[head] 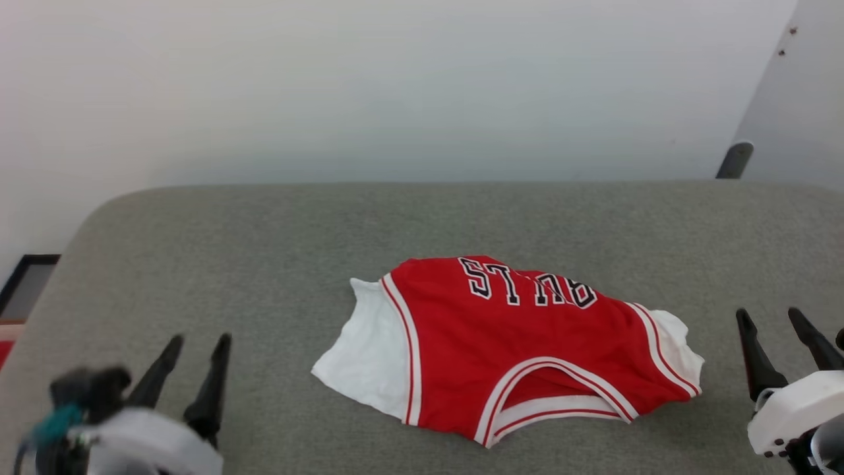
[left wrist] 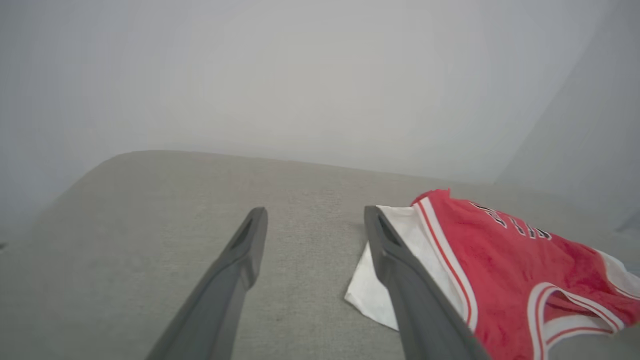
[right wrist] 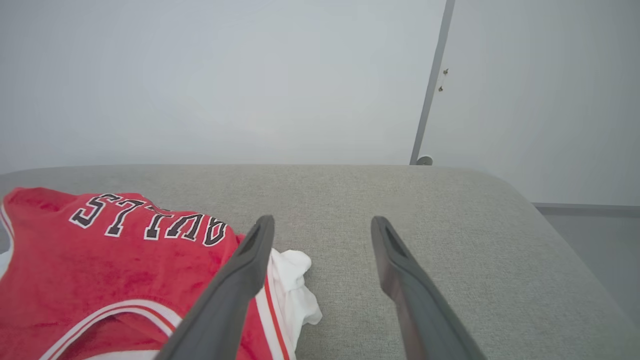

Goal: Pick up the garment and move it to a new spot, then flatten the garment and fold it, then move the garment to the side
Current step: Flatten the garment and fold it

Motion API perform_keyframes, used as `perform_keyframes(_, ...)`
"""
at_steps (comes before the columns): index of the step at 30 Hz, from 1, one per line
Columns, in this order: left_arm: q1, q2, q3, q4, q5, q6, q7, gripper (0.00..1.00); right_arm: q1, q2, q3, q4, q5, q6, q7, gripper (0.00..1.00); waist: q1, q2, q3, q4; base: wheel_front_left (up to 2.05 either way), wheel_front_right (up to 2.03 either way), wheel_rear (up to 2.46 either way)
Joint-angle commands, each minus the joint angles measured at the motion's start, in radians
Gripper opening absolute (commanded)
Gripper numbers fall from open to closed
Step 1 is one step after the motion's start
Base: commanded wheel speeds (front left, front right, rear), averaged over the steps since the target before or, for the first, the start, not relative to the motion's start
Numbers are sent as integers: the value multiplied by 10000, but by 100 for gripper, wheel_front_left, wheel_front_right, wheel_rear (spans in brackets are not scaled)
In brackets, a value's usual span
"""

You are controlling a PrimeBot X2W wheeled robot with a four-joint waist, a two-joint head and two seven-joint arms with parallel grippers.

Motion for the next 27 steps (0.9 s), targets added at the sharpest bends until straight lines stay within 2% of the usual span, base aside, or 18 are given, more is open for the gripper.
perform_keyframes(1, -313, 147, -78, -47, -162, -105, 370, 100, 45, 94, 7, -127, -158, -10, -142, 100, 0, 0, 142, -171, 0, 0, 0)
perform_keyframes(6, -1420, 550, -607, 174, -939, -362, 2424, 100, -194, 326, 43, -587, -547, -10, -557, 100, 0, 0, 365, -460, 0, 0, 0)
perform_keyframes(12, -2599, 893, -1140, 872, -1584, -433, 4581, 100, -313, 569, 128, -1086, -823, -10, -1081, 100, 0, 0, 782, -866, 0, 0, 0)
perform_keyframes(20, -3373, 1039, -1492, 2027, -2140, -167, 6522, 100, -251, 878, 188, -1427, -979, -10, -1368, 100, 0, 0, 1315, -1429, 0, 0, 0)
perform_keyframes(27, -3695, 1096, -1725, 2668, -2301, 148, 7561, 100, -293, 1009, 185, -1533, -1051, -10, -1449, 100, 0, 0, 1650, -1656, 0, 0, 0)
